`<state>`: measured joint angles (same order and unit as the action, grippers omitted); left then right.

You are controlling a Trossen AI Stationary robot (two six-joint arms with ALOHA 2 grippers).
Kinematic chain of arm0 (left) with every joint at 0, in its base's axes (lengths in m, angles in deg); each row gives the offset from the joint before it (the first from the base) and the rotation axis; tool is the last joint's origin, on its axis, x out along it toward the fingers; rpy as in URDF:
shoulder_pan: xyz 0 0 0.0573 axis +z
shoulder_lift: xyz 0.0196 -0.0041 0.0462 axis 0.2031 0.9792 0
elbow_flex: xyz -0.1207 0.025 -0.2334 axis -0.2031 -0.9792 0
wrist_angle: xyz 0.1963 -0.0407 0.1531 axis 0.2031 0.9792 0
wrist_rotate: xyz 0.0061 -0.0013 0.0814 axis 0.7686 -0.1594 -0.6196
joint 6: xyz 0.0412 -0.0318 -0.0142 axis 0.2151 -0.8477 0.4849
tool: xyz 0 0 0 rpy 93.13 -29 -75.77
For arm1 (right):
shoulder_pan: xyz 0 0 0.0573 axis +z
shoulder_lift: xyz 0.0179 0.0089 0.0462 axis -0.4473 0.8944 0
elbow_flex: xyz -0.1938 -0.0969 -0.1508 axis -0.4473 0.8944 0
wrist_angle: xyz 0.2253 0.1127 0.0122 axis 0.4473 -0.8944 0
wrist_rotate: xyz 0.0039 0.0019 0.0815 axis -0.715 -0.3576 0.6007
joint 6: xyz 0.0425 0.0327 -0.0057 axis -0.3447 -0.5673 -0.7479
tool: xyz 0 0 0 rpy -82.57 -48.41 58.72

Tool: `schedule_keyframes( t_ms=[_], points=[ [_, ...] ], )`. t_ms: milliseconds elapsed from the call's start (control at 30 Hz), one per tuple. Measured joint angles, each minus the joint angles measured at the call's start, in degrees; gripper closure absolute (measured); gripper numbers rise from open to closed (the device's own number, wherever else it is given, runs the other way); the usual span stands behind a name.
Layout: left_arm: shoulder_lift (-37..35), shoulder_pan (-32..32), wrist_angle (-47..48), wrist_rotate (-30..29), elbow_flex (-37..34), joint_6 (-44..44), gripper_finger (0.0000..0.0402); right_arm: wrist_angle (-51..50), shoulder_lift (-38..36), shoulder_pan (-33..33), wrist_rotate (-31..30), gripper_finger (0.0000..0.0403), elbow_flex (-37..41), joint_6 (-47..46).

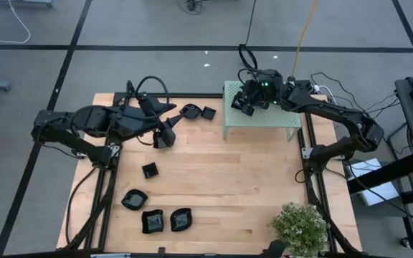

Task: Pick & Place Mini shaped plates
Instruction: Stack the square plate on top of the square plate on the shelf

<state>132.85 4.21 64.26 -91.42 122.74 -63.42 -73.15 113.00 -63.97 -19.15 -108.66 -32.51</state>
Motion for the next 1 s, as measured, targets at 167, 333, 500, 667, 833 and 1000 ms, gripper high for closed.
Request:
schedule_keyframes(
  t_ms=[167,333,500,667,833,1000],
  points=[
    [0.00,-0.02,0.04,0.02,0.00,-0.21,0.0204,-1.38,-2.31,-0.15,6.60,0.0293,0.00,-0.30],
    [0.00,-0.04,0.11,0.53,0.00,-0.32,0.0204,-7.27,-3.37,0.44,5.96,0.0293,-0.01,0.27],
    [0.00,-0.02,0.11,0.53,0.00,0.14,0.0204,-4.23,-3.24,0.77,-5.16,0.0293,-0.02,4.65],
    [0.00,-0.02,0.13,0.53,0.00,1.85,0.0204,-5.30,-3.17,-0.55,-4.72,0.0293,0.00,5.70],
    [0.00,0.00,0.12,0.54,0.00,2.00,0.0204,-6.45,-3.13,-1.93,-1.23,0.0293,0.00,3.33],
    [0.00,-0.02,0.11,0.55,0.00,2.00,0.0204,-5.77,-2.58,-3.07,1.65,0.0293,0.00,1.44]
  ],
)
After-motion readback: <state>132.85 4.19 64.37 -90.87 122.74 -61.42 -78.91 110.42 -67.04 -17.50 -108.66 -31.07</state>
